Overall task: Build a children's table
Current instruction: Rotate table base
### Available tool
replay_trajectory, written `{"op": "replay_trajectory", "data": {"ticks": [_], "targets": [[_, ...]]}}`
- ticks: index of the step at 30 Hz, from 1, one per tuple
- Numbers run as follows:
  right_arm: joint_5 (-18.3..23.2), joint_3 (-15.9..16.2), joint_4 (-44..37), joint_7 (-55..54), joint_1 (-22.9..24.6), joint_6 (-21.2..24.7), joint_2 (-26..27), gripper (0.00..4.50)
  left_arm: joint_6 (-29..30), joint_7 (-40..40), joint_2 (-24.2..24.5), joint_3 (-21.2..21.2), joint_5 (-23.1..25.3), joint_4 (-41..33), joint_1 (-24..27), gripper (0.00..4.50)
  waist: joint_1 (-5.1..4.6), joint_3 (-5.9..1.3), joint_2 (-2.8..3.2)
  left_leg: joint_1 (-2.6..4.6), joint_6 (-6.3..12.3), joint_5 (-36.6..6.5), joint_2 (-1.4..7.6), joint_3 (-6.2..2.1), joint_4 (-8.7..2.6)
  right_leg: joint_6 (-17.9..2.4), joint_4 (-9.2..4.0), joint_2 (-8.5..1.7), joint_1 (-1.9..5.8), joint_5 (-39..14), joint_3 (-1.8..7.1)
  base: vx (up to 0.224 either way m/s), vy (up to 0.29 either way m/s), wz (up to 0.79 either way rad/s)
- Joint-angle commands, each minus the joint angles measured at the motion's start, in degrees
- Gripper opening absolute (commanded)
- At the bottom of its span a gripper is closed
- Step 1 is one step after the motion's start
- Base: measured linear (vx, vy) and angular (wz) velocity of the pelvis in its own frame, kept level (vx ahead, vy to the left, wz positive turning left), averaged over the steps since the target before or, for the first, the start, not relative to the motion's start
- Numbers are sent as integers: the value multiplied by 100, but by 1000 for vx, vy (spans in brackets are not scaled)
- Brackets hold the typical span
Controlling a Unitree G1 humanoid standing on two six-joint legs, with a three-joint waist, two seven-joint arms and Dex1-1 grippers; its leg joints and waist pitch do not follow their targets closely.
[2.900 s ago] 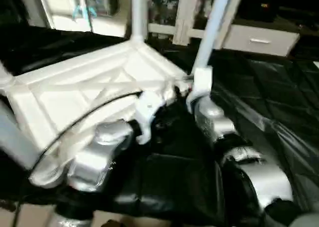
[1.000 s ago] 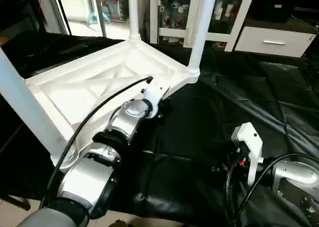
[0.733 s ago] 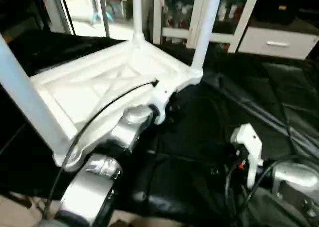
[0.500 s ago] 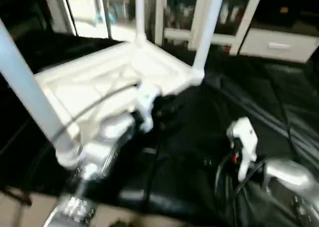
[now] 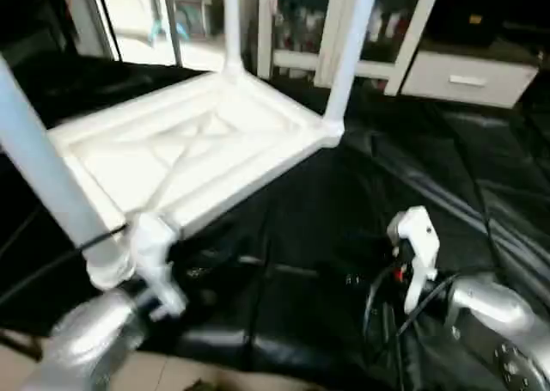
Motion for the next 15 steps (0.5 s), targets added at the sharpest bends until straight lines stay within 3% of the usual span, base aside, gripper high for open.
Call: {"op": "replay_trajectory", "data": {"ticks": [1,4,8,11,14,15], "targets": [[-15,-6,83,52,12,-69,-58,408,193,-487,185,302,-386,-148,230,184,-27,-206,49,108,-243,-2602,223,-208,-540,1,-630,-243,49,-3435,224,0,0,0],[-34,-10,145,86,-29,-86,-58,408,90,-1031,573,1105,-666,195,624,184,-63,-203,47,101,-270,-2740,213,-220,-566,26,-630,-233,52,-3409,225,0,0,0],[-47,-15,158,129,-3,-107,-79,408,-91,-1686,1055,1653,-814,783,1173,184,-82,-175,56,140,-295,-2997,213,-244,-589,20,-667,-238,44,-3495,216,0,0,0],[-56,-19,162,144,11,-117,-86,408,-213,-1829,1211,1929,-766,1157,1300,184,-108,-175,72,155,-341,-3174,223,-265,-621,28,-672,-233,55,-3566,219,0,0,0],[-63,-47,165,161,17,-115,-92,408,-387,-2044,1475,2508,-748,2054,1317,184,-112,-131,94,212,-318,-3351,195,-259,-601,29,-753,-232,-3,-3780,211,0,0,0],[-67,-52,168,165,18,-117,-96,408,-434,-2096,1539,2580,-700,2206,1318,184,-139,-112,98,283,-358,-3675,191,-302,-591,96,-796,-230,-6,-4112,150,0,0,0]]}}
